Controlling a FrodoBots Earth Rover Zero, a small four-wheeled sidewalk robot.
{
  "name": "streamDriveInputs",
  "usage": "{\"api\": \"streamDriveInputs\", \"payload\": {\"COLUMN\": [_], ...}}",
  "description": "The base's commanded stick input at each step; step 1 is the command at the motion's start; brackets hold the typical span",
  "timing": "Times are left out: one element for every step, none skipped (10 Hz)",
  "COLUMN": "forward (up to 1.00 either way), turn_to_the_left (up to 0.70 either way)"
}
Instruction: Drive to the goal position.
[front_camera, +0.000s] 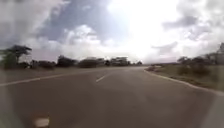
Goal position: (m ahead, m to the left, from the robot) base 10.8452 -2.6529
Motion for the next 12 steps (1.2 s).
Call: {"api": "streamDriveInputs", "payload": {"forward": [1.00,1.00,1.00,1.00,1.00,1.00,1.00,1.00,1.00,1.00,1.00,1.00], "turn_to_the_left": [-0.37,-0.28,-0.20,-0.11,-0.03,0.00,0.00,0.00,0.00,0.00,0.00,0.00]}}
